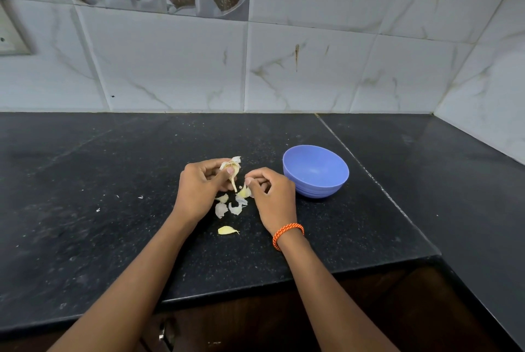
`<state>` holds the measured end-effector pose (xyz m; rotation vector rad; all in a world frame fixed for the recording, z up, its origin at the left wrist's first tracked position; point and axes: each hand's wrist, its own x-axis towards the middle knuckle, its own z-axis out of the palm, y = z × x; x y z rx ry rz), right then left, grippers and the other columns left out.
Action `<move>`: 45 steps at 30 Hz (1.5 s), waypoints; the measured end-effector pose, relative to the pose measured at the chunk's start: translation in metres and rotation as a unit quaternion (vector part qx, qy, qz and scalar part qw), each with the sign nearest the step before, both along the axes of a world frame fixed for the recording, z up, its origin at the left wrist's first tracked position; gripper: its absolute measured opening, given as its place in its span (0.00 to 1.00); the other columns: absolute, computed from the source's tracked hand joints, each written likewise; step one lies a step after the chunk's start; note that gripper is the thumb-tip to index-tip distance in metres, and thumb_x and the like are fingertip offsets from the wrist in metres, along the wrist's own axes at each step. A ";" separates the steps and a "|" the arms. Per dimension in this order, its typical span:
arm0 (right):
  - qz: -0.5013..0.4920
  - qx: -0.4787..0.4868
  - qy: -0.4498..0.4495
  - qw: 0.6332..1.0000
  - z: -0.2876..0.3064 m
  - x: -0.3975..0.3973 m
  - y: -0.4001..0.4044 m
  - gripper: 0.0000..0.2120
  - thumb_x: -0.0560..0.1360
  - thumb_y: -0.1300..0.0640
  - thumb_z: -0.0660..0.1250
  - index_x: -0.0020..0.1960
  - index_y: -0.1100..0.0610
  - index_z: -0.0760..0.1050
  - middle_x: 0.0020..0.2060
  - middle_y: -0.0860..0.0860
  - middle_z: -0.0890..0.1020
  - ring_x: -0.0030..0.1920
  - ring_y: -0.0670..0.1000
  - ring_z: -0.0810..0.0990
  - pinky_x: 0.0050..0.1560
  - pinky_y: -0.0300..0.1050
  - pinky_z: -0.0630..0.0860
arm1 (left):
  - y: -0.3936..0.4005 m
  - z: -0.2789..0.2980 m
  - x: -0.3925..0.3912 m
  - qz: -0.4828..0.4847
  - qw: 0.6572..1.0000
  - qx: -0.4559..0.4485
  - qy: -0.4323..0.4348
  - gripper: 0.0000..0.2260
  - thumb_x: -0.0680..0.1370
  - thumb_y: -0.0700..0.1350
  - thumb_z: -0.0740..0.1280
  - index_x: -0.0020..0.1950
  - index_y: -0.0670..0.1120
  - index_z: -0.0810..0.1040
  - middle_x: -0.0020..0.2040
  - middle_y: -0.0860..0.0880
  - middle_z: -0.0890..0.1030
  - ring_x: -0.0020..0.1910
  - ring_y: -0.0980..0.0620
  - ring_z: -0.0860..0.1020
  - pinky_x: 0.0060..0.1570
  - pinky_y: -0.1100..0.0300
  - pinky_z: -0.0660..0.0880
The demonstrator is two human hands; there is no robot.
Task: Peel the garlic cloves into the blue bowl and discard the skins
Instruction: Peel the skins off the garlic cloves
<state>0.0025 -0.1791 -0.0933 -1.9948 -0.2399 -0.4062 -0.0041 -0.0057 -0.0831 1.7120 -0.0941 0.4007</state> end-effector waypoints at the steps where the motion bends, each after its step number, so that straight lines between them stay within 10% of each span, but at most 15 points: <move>1: -0.006 0.009 -0.002 1.000 0.001 0.000 0.000 0.06 0.82 0.57 0.71 0.51 0.51 0.87 0.44 0.43 0.87 0.47 0.43 0.84 0.46 0.34 0.80 | 0.000 0.000 0.000 0.003 1.000 0.004 -0.002 0.07 0.83 0.43 0.74 0.59 0.48 0.89 0.44 0.48 0.89 0.40 0.48 0.87 0.44 0.56 0.85; 18: 0.066 0.062 -0.014 0.996 0.007 -0.001 0.002 0.12 0.85 0.53 0.68 0.67 0.53 0.84 0.57 0.44 0.86 0.58 0.38 0.82 0.56 0.32 0.79 | -0.003 0.003 -0.004 -0.084 0.996 -0.027 0.004 0.09 0.77 0.42 0.79 0.56 0.43 0.89 0.46 0.44 0.90 0.42 0.45 0.88 0.45 0.57 0.84; 25: 0.042 0.043 -0.020 0.998 0.000 0.004 0.007 0.11 0.85 0.55 0.66 0.61 0.54 0.87 0.49 0.48 0.86 0.51 0.46 0.84 0.53 0.49 0.83 | -0.006 0.001 -0.005 -0.091 0.995 -0.050 0.013 0.08 0.78 0.43 0.77 0.53 0.38 0.86 0.43 0.40 0.88 0.42 0.39 0.88 0.45 0.54 0.86; 45: 0.065 0.142 0.030 0.987 -0.001 -0.001 0.008 0.08 0.84 0.56 0.69 0.58 0.55 0.86 0.47 0.47 0.88 0.50 0.48 0.87 0.50 0.45 0.85 | -0.004 0.006 -0.005 -0.069 0.995 -0.073 0.012 0.06 0.78 0.38 0.77 0.50 0.35 0.87 0.40 0.38 0.87 0.36 0.47 0.86 0.40 0.60 0.84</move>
